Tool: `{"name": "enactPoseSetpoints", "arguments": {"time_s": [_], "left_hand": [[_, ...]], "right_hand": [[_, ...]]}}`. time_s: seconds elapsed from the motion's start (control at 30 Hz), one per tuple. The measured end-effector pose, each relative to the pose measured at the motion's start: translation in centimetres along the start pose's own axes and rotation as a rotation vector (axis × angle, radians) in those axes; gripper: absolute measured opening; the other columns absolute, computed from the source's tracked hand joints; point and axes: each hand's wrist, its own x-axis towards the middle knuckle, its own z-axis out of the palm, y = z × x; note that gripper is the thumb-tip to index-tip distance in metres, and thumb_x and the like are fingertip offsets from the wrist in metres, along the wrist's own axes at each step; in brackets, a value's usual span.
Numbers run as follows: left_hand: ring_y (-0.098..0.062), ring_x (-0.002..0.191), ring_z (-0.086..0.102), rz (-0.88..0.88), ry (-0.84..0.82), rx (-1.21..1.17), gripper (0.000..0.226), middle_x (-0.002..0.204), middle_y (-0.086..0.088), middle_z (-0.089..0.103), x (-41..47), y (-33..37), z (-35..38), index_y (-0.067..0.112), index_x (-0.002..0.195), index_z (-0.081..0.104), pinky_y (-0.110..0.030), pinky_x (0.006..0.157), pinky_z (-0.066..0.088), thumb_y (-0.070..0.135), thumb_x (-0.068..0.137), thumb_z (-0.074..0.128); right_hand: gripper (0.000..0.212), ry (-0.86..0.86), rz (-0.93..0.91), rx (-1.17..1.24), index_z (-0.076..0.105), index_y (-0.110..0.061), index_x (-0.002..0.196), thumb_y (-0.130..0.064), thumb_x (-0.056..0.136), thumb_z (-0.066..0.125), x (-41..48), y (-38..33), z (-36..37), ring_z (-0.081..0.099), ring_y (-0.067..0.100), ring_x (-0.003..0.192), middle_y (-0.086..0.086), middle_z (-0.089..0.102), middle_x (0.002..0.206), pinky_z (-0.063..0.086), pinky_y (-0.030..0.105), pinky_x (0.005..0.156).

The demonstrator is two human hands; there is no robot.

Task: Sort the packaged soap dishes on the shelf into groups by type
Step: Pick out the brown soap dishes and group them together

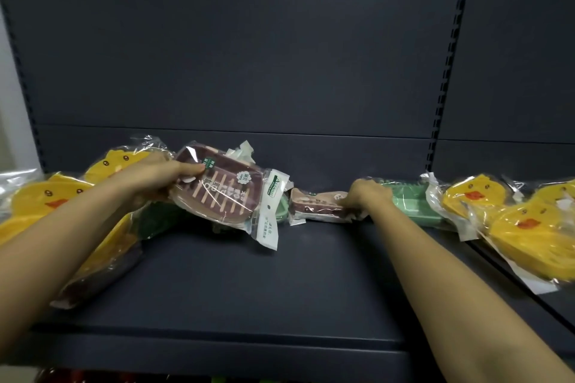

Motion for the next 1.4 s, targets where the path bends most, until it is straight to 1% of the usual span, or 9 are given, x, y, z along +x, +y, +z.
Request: {"name": "enactPoseSetpoints", "arguments": {"time_s": [0.13, 0.27, 0.37, 0.47, 0.9, 1.07, 1.17, 1.27, 1.4], "left_hand": [[-0.017, 0.054, 0.068, -0.003, 0.013, 0.011, 0.033, 0.099, -0.02, 0.072, -0.2, -0.1, -0.5, 0.0, 0.111, 0.059, -0.022, 0.049, 0.057, 0.021, 0.086, 0.062], [-0.015, 0.046, 0.067, 0.003, 0.015, 0.004, 0.028, 0.074, -0.013, 0.074, -0.4, 0.0, -0.3, -0.002, 0.104, 0.06, -0.021, 0.043, 0.055, 0.019, 0.085, 0.063], [-0.014, 0.042, 0.066, 0.002, 0.012, -0.01, 0.018, 0.053, -0.005, 0.071, -0.5, 0.1, -0.1, 0.001, 0.093, 0.06, -0.02, 0.04, 0.053, 0.018, 0.085, 0.062], [-0.016, 0.044, 0.067, 0.001, 0.002, 0.0, 0.022, 0.058, -0.007, 0.072, -0.4, 0.0, -0.1, 0.0, 0.096, 0.06, -0.021, 0.045, 0.056, 0.019, 0.085, 0.063], [-0.01, 0.037, 0.063, 0.041, 0.022, -0.078, 0.018, 0.046, -0.002, 0.068, -1.7, 1.3, 0.9, 0.002, 0.082, 0.06, -0.016, 0.036, 0.049, 0.02, 0.086, 0.061], [-0.016, 0.047, 0.065, 0.063, 0.078, -0.108, 0.024, 0.052, -0.003, 0.069, -2.6, 3.1, 2.8, -0.001, 0.09, 0.064, -0.022, 0.049, 0.055, 0.022, 0.082, 0.064], [-0.023, 0.062, 0.065, 0.085, 0.072, -0.161, 0.03, 0.064, -0.006, 0.071, -3.3, 4.4, 5.1, -0.001, 0.1, 0.064, -0.034, 0.076, 0.057, 0.023, 0.081, 0.066], [-0.011, 0.042, 0.064, 0.106, 0.039, -0.23, 0.014, 0.048, 0.002, 0.068, -4.6, 6.1, 8.5, 0.009, 0.087, 0.064, -0.021, 0.047, 0.054, 0.022, 0.083, 0.063], [-0.006, 0.035, 0.061, 0.145, -0.006, -0.285, 0.012, 0.043, 0.006, 0.065, -6.7, 9.1, 14.2, 0.012, 0.084, 0.062, -0.018, 0.038, 0.049, 0.023, 0.084, 0.062]], "right_hand": [[0.02, -0.063, 0.013, -0.055, 0.063, -0.021, 0.098, -0.035, 0.085, 0.058, 0.8, -0.3, 0.1, 0.062, 0.015, 0.111, 0.002, 0.069, 0.112, 0.043, 0.029, 0.092], [0.027, -0.095, -0.01, -0.171, 0.052, -0.019, 0.065, -0.035, 0.088, 0.053, 0.8, -0.6, 0.4, 0.058, 0.017, 0.101, 0.0, 0.057, 0.098, 0.041, 0.028, 0.095], [0.019, -0.154, -0.051, -0.209, 0.066, -0.018, 0.096, -0.028, 0.09, 0.051, 0.4, -0.5, -0.1, 0.056, 0.022, 0.107, 0.001, 0.061, 0.121, 0.041, 0.034, 0.102], [0.036, -0.175, -0.111, -0.199, 0.056, -0.01, 0.124, -0.028, 0.093, 0.048, 0.0, 0.0, -0.5, 0.054, 0.026, 0.116, 0.006, 0.054, 0.134, 0.043, 0.037, 0.102], [0.031, 0.38, -0.287, -0.269, 0.061, -0.007, 0.117, -0.018, 0.094, 0.043, -3.7, 1.3, -3.8, 0.058, 0.033, 0.115, 0.014, 0.062, 0.123, 0.044, 0.034, 0.087], [0.028, 0.599, -0.368, -0.289, 0.056, -0.008, 0.117, -0.017, 0.095, 0.042, -4.5, 4.8, -5.7, 0.063, 0.031, 0.103, 0.012, 0.065, 0.113, 0.038, 0.032, 0.081], [0.03, 0.651, -0.37, -0.273, 0.054, -0.005, 0.116, -0.022, 0.097, 0.038, -5.5, 8.9, -7.3, 0.063, 0.033, 0.098, 0.014, 0.068, 0.108, 0.037, 0.035, 0.085], [0.032, 0.691, -0.33, -0.263, 0.056, -0.005, 0.112, -0.024, 0.099, 0.035, -6.6, 14.2, -9.0, 0.063, 0.034, 0.095, 0.016, 0.068, 0.105, 0.033, 0.035, 0.077], [0.029, 0.701, -0.224, -0.207, 0.058, -0.007, 0.112, -0.021, 0.099, 0.036, -8.2, 22.3, -11.0, 0.061, 0.038, 0.098, 0.015, 0.066, 0.108, 0.028, 0.032, 0.068]]}}
